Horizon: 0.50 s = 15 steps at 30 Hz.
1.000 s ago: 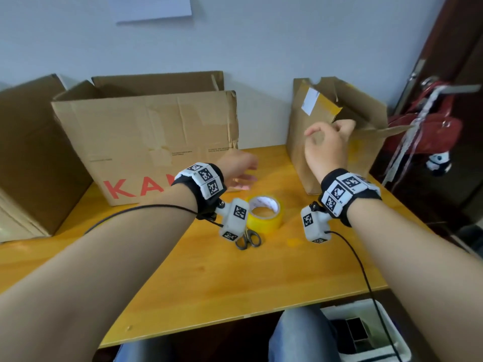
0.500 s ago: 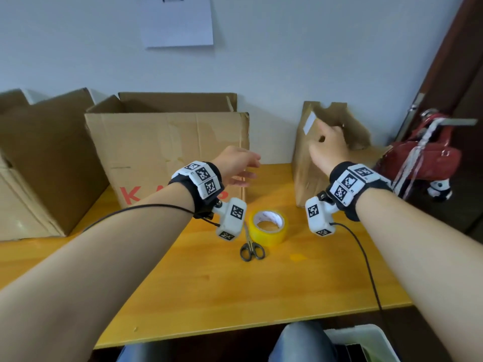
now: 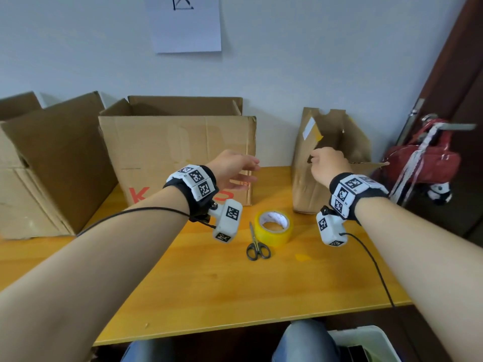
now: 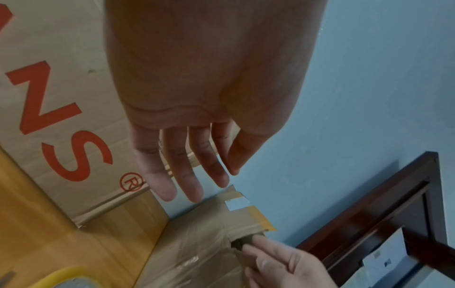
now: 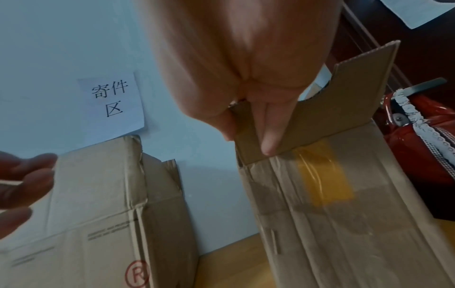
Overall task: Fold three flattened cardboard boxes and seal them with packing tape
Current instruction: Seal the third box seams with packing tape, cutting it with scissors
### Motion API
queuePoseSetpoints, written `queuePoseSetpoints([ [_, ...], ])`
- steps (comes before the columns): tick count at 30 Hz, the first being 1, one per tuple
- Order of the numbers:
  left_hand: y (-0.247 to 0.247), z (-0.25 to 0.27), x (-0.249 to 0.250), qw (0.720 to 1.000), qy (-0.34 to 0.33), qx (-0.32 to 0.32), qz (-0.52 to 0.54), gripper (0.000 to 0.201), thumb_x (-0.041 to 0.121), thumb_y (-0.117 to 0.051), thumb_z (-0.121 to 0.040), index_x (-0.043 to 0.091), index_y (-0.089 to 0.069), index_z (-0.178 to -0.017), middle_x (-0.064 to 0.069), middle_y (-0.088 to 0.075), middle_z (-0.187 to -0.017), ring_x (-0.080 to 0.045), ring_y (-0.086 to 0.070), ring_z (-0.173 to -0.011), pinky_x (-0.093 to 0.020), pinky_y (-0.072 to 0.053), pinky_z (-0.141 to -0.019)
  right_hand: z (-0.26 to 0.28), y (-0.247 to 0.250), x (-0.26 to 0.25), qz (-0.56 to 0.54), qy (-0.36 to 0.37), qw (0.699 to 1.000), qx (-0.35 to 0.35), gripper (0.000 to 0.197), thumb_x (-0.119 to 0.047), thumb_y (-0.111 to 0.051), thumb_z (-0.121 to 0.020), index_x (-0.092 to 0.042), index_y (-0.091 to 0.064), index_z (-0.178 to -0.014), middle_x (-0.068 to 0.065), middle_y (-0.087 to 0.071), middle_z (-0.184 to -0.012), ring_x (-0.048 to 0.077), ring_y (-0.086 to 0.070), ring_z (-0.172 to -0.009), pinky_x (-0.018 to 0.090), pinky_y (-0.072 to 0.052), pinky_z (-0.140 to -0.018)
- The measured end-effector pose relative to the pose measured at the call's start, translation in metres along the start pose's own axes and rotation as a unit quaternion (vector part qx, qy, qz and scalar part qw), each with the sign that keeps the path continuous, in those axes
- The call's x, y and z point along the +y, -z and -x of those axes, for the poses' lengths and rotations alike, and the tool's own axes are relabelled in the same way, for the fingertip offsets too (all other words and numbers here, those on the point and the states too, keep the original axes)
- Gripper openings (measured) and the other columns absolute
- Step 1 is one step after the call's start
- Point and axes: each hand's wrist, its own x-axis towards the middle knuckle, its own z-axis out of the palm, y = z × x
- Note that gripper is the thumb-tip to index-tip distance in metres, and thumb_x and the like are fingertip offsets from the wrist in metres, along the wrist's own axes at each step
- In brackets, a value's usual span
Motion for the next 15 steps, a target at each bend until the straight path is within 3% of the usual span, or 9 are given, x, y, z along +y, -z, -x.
queuePoseSetpoints([
  [4, -0.004, 0.001, -0.003, 1.000, -0.008, -0.005, -0.016, 0.018, 0.010, -0.053, -0.100, 0.014, -0.068, -0.108, -0.003, -0.072, -0.106, -0.022, -0.070, -0.091, -0.043, -0.057, -0.087, 0.011, -0.007, -0.001, -0.063, 0.061, 0.996, -0.014, 0.032, -0.012, -0.040, -0.105, -0.001, -0.066, -0.121, 0.014, -0.070, -0.118, 0.035, -0.059, -0.118, 0.048, -0.048, -0.102],
  [9, -0.007, 0.004, -0.004, 1.000, -0.008, -0.012, -0.023, 0.019, 0.009, -0.051, -0.100, 0.015, -0.069, -0.105, -0.001, -0.072, -0.102, -0.022, -0.070, -0.093, -0.041, -0.058, -0.083, 0.022, -0.011, -0.006, -0.120, 0.104, 0.986, -0.041, 0.038, -0.010, -0.043, -0.105, -0.018, -0.061, -0.138, -0.001, -0.066, -0.133, 0.019, -0.058, -0.127, 0.035, -0.043, -0.110],
  [12, -0.005, 0.010, -0.003, 0.999, -0.017, -0.001, -0.032, 0.020, 0.007, -0.052, -0.099, 0.014, -0.069, -0.106, -0.001, -0.072, -0.100, -0.022, -0.070, -0.090, -0.040, -0.058, -0.080, 0.027, -0.008, -0.016, -0.123, 0.120, 0.982, -0.083, 0.042, -0.009, -0.046, -0.102, -0.027, -0.060, -0.137, -0.002, -0.061, -0.139, 0.022, -0.068, -0.108, 0.039, -0.054, -0.098],
  [15, 0.007, 0.019, 0.001, 0.995, -0.060, 0.036, -0.067, 0.018, 0.007, -0.054, -0.098, 0.014, -0.070, -0.102, -0.002, -0.072, -0.098, -0.019, -0.070, -0.083, -0.035, -0.059, -0.070, 0.033, 0.001, -0.040, -0.153, 0.139, 0.975, -0.086, 0.043, -0.008, -0.043, -0.100, -0.029, -0.065, -0.130, -0.001, -0.059, -0.139, 0.013, -0.074, -0.074, 0.036, -0.062, -0.075],
])
